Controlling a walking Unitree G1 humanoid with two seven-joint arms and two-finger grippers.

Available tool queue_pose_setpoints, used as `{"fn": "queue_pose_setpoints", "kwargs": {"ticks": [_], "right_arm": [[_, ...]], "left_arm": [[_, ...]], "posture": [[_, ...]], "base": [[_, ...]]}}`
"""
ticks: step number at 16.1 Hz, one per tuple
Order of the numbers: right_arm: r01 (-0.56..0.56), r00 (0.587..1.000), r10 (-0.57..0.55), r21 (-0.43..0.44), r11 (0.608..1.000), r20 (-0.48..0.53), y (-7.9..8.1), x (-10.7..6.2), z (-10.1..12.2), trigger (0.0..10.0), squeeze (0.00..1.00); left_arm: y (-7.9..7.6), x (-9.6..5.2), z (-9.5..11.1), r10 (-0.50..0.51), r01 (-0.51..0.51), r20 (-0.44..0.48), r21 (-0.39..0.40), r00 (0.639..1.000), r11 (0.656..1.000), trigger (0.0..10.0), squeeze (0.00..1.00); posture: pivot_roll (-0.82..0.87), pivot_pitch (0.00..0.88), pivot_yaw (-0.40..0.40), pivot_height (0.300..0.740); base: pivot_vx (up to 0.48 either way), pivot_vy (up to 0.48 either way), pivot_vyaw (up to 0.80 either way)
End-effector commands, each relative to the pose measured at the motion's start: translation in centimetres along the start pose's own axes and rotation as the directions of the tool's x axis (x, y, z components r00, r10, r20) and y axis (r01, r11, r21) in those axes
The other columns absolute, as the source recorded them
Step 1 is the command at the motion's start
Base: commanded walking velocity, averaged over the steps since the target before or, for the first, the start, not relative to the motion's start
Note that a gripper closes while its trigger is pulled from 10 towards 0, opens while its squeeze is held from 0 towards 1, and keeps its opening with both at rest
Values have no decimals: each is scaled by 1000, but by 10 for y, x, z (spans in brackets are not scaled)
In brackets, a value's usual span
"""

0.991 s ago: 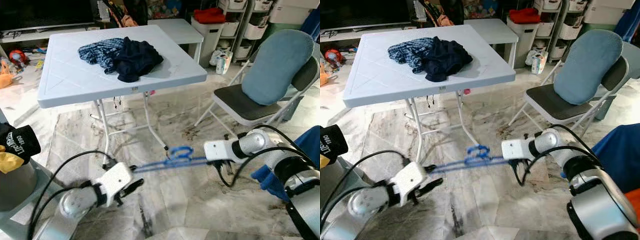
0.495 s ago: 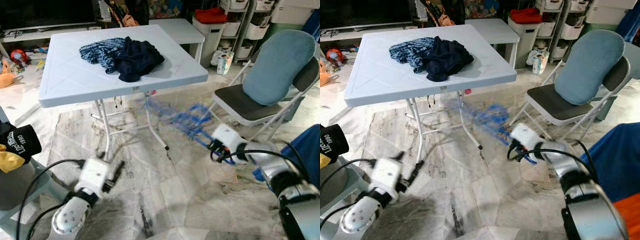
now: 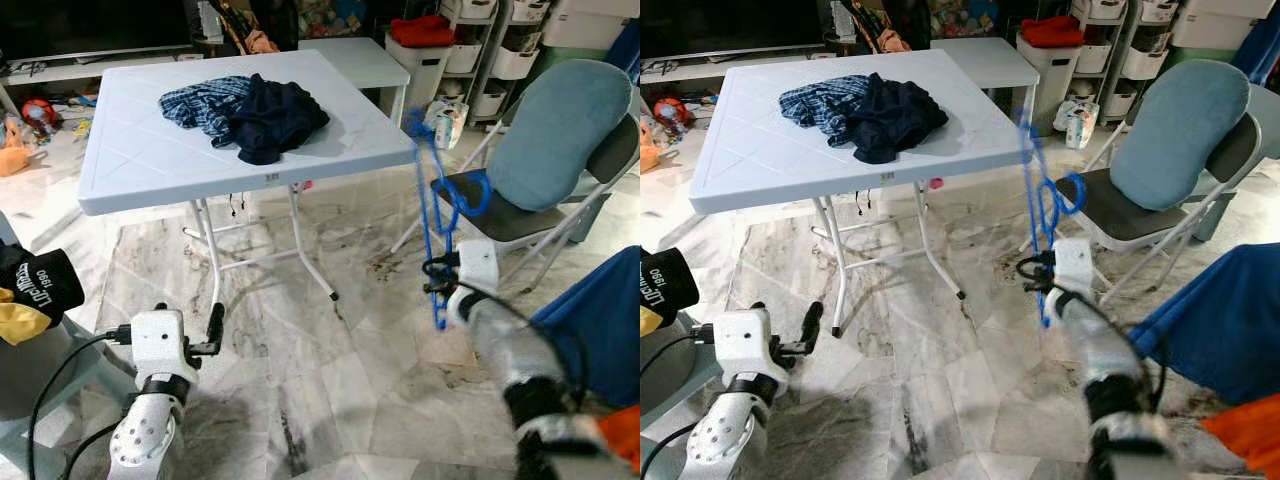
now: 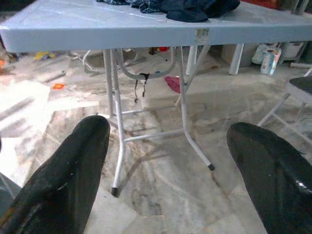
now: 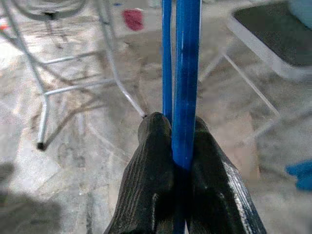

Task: Hang hanger

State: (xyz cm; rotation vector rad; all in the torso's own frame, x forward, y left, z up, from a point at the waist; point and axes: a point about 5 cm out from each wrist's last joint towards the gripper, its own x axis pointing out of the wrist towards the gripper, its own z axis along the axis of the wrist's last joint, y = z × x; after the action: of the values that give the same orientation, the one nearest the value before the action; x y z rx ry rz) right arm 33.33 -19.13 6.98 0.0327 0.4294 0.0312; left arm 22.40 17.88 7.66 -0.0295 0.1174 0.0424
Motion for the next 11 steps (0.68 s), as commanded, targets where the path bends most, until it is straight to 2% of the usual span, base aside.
{"fn": "queue_pose_setpoints", "kwargs": {"ticks": [1, 2, 4, 6, 11], "right_arm": [[59, 998, -59, 12, 998, 20, -7, -3, 8, 10000, 0], [75, 997, -75, 21, 997, 10, -5, -5, 6, 10000, 0], [112, 994, -112, 58, 992, 1, -4, -9, 6, 10000, 0], [157, 988, -157, 60, 986, -9, -9, -11, 8, 10000, 0], [192, 981, -191, 42, 980, -34, -8, -13, 7, 10000, 0]], "left_arm": [[-1, 2, 4, -5, 6, 6, -16, 1000, 1000, 10000, 0], [-3, 3, 7, -22, 23, 15, -37, 1000, 999, 10000, 0], [-5, 8, 10, -37, 38, 13, -57, 999, 998, 10000, 0], [-7, 10, 10, -42, 43, 6, -68, 999, 997, 10000, 0], [-8, 12, 10, -55, 54, -10, -89, 998, 995, 10000, 0]], "posture": [[-29, 0, -24, 740], [-28, 0, -24, 740], [-33, 0, -20, 740], [-34, 0, -19, 740], [-35, 0, -21, 740]], "base": [[0, 0, 0], [0, 0, 0], [0, 0, -775], [0, 0, -772], [0, 312, -765]]}}
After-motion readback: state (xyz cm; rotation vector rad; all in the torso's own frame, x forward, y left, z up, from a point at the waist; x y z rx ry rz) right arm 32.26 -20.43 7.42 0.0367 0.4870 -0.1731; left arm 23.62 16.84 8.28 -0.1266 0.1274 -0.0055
